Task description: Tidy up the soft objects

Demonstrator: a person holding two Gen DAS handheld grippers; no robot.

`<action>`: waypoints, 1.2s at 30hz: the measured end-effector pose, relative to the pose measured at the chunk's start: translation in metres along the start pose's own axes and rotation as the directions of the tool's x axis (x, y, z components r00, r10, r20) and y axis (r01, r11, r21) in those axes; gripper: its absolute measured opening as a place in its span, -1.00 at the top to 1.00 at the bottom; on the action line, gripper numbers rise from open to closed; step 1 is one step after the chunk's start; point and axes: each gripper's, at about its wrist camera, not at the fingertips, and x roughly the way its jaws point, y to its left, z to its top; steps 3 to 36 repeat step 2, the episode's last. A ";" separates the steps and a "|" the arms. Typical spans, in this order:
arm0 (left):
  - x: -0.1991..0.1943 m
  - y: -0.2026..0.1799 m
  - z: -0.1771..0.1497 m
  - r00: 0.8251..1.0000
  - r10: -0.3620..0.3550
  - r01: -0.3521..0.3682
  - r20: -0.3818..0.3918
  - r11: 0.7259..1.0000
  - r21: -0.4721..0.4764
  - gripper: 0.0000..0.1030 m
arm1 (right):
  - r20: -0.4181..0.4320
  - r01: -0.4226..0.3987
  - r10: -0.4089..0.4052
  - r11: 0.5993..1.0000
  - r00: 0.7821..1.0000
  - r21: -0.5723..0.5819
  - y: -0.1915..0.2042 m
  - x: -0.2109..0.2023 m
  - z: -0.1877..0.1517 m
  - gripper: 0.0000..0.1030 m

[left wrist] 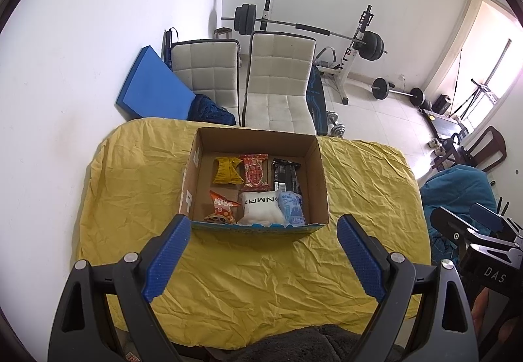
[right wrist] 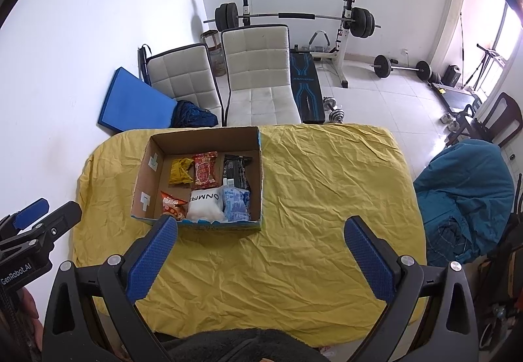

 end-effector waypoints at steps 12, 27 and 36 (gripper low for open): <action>0.000 -0.001 0.001 1.000 0.004 -0.004 0.001 1.000 0.002 -0.78 | 0.000 0.001 -0.001 1.000 1.000 0.004 0.000 0.000 0.001 -1.00; 0.000 -0.001 0.001 1.000 0.004 -0.004 0.001 1.000 0.002 -0.78 | 0.000 0.001 -0.001 1.000 1.000 0.004 0.000 0.000 0.001 -1.00; 0.000 -0.001 0.001 1.000 0.004 -0.004 0.001 1.000 0.002 -0.78 | 0.000 0.001 -0.001 1.000 1.000 0.004 0.000 0.000 0.001 -1.00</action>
